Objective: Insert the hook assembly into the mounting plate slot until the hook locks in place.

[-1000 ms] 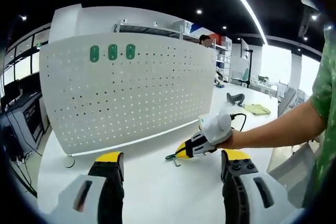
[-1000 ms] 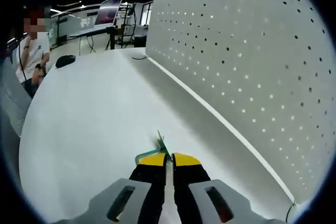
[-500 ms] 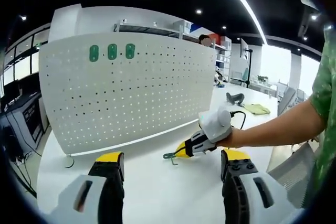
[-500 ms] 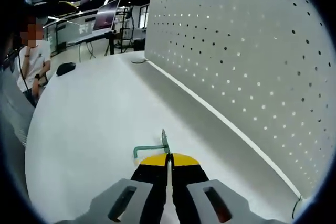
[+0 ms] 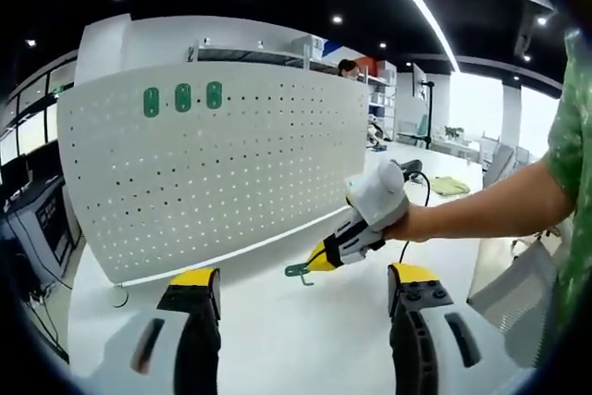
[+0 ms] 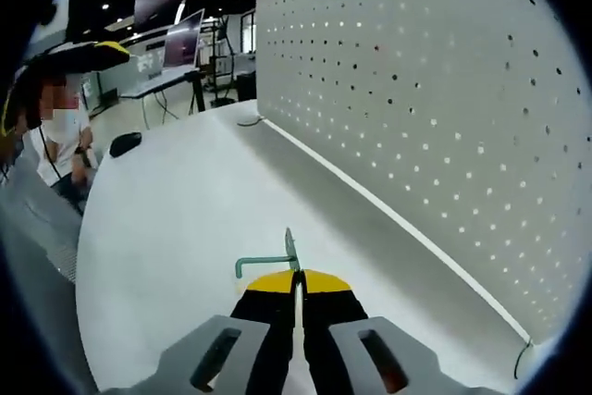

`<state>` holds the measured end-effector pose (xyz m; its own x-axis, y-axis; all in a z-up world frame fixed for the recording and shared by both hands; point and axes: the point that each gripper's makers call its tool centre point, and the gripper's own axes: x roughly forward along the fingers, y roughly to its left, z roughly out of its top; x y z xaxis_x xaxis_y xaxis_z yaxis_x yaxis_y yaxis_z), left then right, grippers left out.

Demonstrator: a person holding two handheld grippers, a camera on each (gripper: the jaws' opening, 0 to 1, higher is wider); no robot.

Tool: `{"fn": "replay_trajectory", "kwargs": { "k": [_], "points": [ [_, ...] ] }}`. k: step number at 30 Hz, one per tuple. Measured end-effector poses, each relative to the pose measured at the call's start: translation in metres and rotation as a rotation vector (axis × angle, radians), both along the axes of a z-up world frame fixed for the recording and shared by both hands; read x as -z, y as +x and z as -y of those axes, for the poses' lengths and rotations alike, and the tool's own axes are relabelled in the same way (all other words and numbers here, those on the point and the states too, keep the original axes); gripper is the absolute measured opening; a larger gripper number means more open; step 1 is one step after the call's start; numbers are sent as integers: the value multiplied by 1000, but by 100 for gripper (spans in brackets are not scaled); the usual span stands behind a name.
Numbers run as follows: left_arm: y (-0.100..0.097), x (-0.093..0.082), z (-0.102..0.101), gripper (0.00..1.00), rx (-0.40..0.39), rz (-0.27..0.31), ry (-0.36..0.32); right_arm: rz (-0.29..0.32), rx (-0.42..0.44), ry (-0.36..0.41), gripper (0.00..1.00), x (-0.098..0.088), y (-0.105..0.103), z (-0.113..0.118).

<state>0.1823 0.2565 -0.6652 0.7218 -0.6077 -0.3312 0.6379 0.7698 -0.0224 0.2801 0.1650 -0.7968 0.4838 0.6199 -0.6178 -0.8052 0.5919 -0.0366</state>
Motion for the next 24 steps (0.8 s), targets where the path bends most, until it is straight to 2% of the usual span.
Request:
{"fn": "replay_trajectory", "kwargs": {
  "k": [8, 14, 24],
  "points": [
    [-4, -3, 5, 71, 45, 33, 19, -67, -38, 27, 0, -30, -20, -9],
    [-10, -3, 8, 63, 86, 61, 48, -71, -76, 10, 0, -47, -37, -19],
    [-22, 11, 15, 47, 167, 95, 128, -87, -99, 24, 0, -69, -60, -32]
  ]
}}
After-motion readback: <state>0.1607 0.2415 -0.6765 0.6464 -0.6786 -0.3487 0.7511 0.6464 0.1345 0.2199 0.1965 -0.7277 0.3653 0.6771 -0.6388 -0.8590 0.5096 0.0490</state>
